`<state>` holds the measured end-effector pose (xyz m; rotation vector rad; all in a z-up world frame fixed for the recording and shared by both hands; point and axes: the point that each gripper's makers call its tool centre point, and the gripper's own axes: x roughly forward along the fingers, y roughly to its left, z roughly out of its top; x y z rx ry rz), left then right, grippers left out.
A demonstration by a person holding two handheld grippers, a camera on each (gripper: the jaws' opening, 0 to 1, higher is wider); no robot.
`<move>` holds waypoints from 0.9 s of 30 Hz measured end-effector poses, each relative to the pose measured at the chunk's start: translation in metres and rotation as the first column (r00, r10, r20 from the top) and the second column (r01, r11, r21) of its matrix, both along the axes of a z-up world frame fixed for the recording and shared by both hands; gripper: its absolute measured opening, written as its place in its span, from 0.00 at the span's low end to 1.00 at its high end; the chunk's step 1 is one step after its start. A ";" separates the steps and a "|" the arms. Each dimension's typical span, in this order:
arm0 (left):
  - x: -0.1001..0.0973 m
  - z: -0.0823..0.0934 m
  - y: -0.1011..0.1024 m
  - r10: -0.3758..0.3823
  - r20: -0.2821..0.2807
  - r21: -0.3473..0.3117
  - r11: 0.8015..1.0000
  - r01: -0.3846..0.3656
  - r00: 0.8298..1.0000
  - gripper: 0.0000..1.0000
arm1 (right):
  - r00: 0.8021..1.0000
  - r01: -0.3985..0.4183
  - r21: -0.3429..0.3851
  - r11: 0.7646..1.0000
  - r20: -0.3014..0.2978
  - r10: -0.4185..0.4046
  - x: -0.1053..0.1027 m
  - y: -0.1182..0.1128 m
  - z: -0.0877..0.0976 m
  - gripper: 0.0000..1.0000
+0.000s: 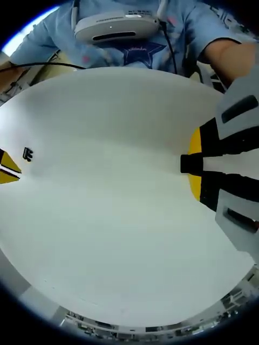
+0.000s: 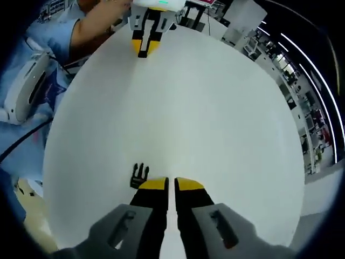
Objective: Snap the two parts of the plastic buckle together until the buckle closes and remains connected.
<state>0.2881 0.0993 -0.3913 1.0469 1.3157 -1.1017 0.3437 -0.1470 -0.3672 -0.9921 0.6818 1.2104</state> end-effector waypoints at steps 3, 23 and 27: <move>0.000 0.000 0.000 0.001 0.000 -0.009 1.000 -0.001 1.000 0.09 | 0.999 -0.004 0.048 0.999 -0.045 0.007 -0.016 0.000 -0.002 0.06; -0.001 0.000 -0.001 0.000 0.003 -0.013 1.000 0.000 1.000 0.09 | 0.991 0.039 0.057 0.998 -0.131 -0.032 -0.024 -0.005 -0.014 0.13; -0.002 0.000 -0.001 0.000 0.001 -0.018 1.000 0.000 1.000 0.09 | 0.988 0.038 0.060 0.997 -0.155 -0.029 -0.025 -0.004 -0.015 0.12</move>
